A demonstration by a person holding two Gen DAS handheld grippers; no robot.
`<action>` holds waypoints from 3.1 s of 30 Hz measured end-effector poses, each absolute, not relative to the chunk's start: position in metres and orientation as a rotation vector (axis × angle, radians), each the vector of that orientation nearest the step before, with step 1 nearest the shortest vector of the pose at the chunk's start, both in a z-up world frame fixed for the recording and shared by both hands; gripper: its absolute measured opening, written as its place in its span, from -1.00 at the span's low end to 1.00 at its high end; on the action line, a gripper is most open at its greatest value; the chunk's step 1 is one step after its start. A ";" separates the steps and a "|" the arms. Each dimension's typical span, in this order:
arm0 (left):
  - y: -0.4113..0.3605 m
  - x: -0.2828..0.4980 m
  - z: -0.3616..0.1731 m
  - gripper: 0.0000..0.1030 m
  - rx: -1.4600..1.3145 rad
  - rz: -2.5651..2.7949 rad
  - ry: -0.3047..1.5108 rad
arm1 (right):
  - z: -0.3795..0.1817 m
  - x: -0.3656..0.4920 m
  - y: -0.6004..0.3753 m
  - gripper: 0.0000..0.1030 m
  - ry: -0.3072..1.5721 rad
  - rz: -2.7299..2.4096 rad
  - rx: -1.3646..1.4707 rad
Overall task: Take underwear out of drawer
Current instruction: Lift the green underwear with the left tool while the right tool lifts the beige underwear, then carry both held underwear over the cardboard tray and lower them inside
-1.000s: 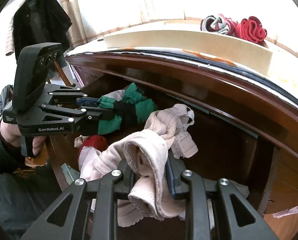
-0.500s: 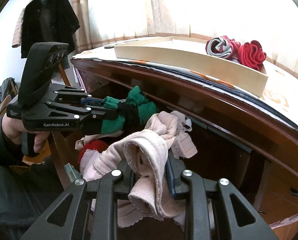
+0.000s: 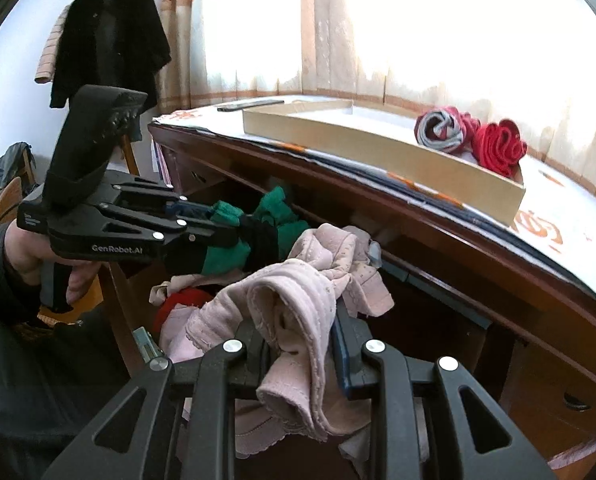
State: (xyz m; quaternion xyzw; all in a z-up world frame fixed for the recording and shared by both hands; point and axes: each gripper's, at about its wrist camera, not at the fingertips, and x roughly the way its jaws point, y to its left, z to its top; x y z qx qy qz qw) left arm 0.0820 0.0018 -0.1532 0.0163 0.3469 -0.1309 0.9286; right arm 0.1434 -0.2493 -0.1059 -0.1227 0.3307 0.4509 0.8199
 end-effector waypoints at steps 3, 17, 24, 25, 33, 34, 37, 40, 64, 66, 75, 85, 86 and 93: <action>0.003 0.080 -0.153 -0.63 0.028 -0.269 0.703 | -0.105 0.142 -0.252 -0.48 0.688 0.964 -0.259; 0.005 0.067 -0.149 -0.63 0.008 -0.266 0.645 | -0.102 0.136 -0.257 -0.48 0.625 0.967 -0.255; 0.007 0.063 -0.145 -0.63 -0.001 -0.258 0.618 | -0.099 0.130 -0.260 -0.48 0.581 0.959 -0.251; 0.007 0.063 -0.144 -0.63 -0.002 -0.257 0.616 | -0.098 0.130 -0.261 -0.48 0.575 0.958 -0.249; 0.006 0.058 -0.139 -0.63 -0.001 -0.256 0.590 | -0.095 0.124 -0.266 -0.48 0.542 0.949 -0.241; 0.006 0.058 -0.138 -0.63 -0.002 -0.256 0.585 | -0.095 0.123 -0.267 -0.48 0.538 0.947 -0.238; 0.007 0.057 -0.134 -0.63 -0.002 -0.257 0.571 | -0.091 0.119 -0.270 -0.48 0.520 0.943 -0.228; 0.006 0.055 -0.133 -0.63 -0.001 -0.258 0.564 | -0.087 0.118 -0.271 -0.48 0.507 0.940 -0.225; 0.005 0.041 -0.116 -0.65 0.018 -0.256 0.475 | -0.068 0.107 -0.274 -0.48 0.419 0.935 -0.206; 0.005 0.038 -0.114 -0.65 0.017 -0.252 0.461 | -0.067 0.106 -0.275 -0.48 0.412 0.932 -0.203; 0.004 0.035 -0.107 -0.65 0.026 -0.252 0.420 | -0.058 0.103 -0.278 -0.48 0.377 0.922 -0.187; 0.003 0.028 -0.099 -0.65 0.036 -0.241 0.374 | -0.050 0.102 -0.277 -0.48 0.342 0.919 -0.179; 0.002 0.027 -0.098 -0.65 0.043 -0.238 0.365 | -0.049 0.103 -0.278 -0.48 0.340 0.920 -0.178; 0.002 0.019 -0.091 -0.65 0.060 -0.228 0.322 | -0.045 0.104 -0.278 -0.48 0.314 0.917 -0.175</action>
